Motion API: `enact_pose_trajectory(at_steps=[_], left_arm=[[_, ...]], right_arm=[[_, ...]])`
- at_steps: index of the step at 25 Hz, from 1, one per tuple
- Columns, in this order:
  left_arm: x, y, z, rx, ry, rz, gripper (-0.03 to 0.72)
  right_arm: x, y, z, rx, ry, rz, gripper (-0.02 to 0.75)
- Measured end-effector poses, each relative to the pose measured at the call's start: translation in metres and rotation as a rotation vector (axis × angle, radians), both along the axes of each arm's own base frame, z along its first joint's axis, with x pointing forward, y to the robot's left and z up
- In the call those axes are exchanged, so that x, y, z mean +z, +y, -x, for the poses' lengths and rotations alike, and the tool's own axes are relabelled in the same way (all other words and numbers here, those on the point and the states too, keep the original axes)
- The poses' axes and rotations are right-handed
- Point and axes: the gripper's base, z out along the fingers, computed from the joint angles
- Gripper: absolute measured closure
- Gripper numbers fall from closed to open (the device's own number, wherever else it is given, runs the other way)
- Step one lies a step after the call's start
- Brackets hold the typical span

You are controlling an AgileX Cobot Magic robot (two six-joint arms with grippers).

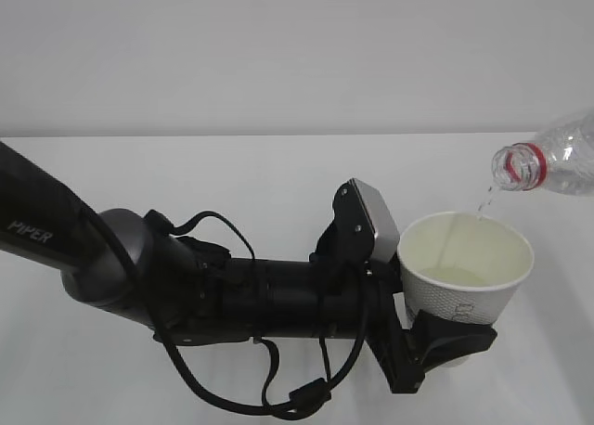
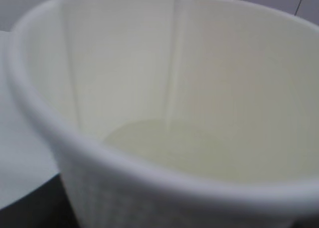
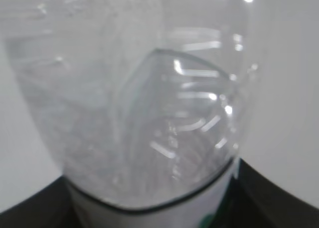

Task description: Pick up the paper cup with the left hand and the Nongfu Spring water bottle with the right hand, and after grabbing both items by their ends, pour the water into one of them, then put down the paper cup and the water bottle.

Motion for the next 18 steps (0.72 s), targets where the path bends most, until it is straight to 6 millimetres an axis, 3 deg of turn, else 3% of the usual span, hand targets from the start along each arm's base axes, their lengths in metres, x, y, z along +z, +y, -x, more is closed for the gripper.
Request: enact_pose_trajectory(at_steps=[18], left_arm=[[-0.0002,0.0000,0.0001,-0.001,-0.001,-0.002,0.142]], right_arm=[[0.0000,0.0000,0.0000,0.001,-0.001,0.009,0.287]])
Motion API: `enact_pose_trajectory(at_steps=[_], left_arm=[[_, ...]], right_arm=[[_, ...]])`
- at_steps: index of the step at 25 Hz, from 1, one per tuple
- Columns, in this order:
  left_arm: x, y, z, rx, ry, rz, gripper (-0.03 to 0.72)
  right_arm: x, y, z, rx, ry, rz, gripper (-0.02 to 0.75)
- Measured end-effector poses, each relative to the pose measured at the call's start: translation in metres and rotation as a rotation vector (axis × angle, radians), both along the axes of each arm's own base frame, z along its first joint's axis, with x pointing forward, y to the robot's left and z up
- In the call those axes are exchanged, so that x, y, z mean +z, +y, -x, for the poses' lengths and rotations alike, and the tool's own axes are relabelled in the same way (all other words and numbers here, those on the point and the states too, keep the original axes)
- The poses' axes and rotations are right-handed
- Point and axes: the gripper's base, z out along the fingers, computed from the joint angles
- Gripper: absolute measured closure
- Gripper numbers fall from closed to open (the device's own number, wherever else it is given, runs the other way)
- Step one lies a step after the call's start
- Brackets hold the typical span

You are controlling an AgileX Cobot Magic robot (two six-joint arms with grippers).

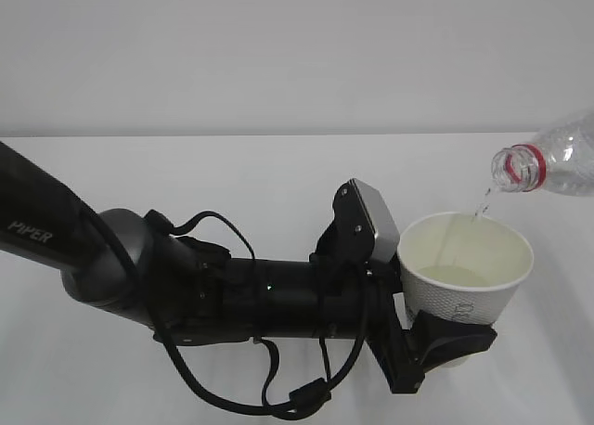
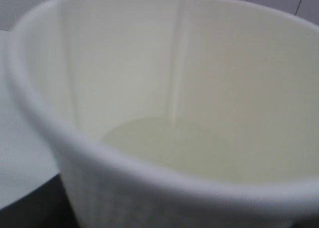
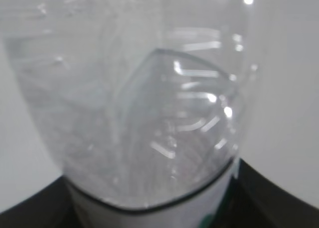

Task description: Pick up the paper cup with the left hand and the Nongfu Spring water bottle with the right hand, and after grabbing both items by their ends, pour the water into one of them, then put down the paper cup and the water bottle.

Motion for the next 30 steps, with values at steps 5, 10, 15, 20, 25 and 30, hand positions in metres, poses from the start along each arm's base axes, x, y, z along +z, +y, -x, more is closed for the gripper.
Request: enact_pose_trajectory(at_steps=[5,10,15,20,25,30], left_arm=[[0.0000,0.0000,0.0000,0.000,0.000,0.000,0.142],[0.0000,0.0000,0.0000,0.000,0.000,0.000,0.142],[0.0000,0.0000,0.0000,0.000,0.000,0.000,0.142],[0.0000,0.0000,0.0000,0.000,0.000,0.000,0.142],[0.0000,0.0000,0.0000,0.000,0.000,0.000,0.142],[-0.0001,0.0000,-0.0001,0.001,0.000,-0.002,0.142]], right_arm=[[0.0000,0.0000,0.0000,0.000,0.000,0.000,0.287],[0.0000,0.0000,0.0000,0.000,0.000,0.001,0.287],[0.0002,0.0000,0.0000,0.000,-0.002,0.001,0.287],[0.0002,0.0000,0.0000,0.000,-0.002,0.005,0.287],[0.0002,0.0000,0.0000,0.001,-0.002,0.007,0.287],[0.0002,0.0000,0.0000,0.001,-0.002,0.009,0.287]])
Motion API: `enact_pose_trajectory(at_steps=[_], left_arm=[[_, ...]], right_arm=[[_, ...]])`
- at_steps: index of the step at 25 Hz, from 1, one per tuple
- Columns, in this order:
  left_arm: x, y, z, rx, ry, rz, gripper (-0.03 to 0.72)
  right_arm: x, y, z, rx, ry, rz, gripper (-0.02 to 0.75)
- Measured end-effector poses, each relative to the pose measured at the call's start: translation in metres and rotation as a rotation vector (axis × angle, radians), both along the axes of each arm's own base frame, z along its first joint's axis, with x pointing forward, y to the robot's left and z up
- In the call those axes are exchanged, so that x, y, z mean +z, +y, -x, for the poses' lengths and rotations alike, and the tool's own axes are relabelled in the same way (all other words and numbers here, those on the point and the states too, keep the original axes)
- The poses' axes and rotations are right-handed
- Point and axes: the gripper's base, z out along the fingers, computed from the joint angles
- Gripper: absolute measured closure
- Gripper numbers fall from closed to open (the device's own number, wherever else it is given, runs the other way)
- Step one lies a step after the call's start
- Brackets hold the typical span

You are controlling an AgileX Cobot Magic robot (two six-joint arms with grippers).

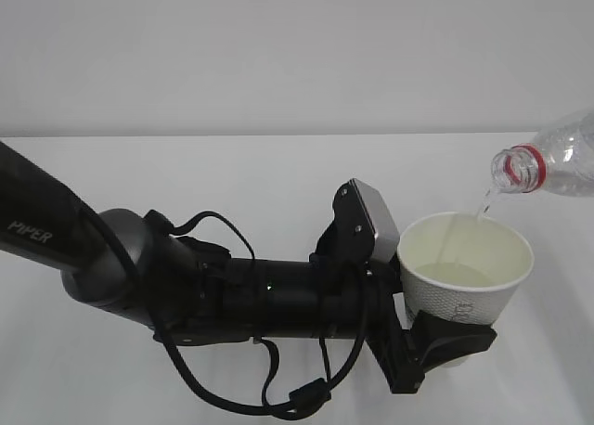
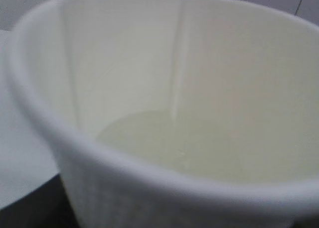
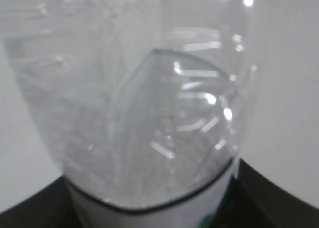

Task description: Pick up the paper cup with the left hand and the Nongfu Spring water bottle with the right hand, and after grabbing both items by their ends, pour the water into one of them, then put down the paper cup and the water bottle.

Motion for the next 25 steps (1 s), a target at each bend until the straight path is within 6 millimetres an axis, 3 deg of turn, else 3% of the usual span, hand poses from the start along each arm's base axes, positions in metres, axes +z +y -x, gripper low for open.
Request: enact_pose_trajectory(at_steps=[25], left_arm=[[0.0000,0.0000,0.0000,0.000,0.000,0.000,0.142]], right_arm=[[0.0000,0.0000,0.0000,0.001,-0.001,0.010,0.287]])
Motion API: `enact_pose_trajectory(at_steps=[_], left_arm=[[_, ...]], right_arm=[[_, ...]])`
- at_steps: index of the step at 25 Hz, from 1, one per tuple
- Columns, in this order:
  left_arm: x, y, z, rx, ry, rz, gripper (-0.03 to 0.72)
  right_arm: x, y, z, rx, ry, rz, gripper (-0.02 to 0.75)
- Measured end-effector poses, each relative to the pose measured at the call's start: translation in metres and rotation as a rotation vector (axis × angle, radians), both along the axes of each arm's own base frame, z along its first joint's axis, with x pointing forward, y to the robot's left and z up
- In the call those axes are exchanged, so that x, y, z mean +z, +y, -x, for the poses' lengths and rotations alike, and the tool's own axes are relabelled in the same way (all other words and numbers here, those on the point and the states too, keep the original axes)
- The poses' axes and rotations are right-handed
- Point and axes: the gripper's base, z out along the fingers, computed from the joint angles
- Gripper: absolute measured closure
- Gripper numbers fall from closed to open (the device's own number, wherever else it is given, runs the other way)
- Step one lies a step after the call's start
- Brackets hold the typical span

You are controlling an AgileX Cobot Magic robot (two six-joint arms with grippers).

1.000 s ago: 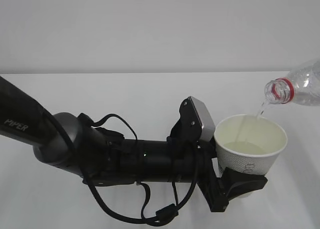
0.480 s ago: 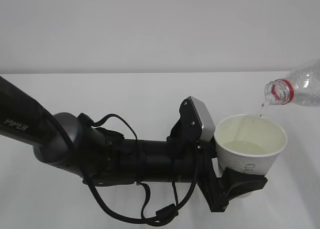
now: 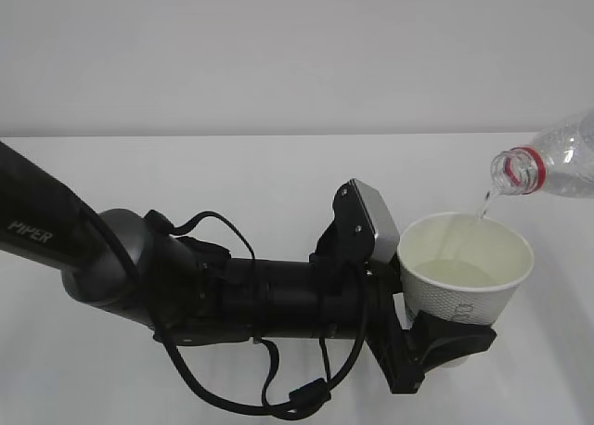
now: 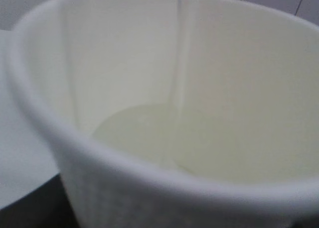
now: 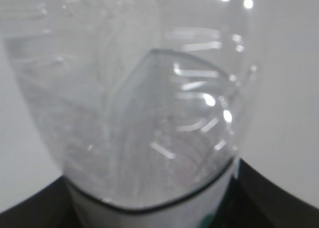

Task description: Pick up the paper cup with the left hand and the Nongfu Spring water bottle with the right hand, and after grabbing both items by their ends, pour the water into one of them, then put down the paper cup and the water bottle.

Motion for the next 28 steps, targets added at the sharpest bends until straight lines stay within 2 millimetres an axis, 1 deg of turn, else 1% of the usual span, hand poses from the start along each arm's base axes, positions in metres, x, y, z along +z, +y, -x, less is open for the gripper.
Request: enact_pose_trajectory(at_steps=[28], left_arm=[[0.0000,0.0000,0.0000,0.000,0.000,0.000,0.142]], right_arm=[[0.0003,0.0000,0.0002,0.001,-0.002,0.007,0.287]])
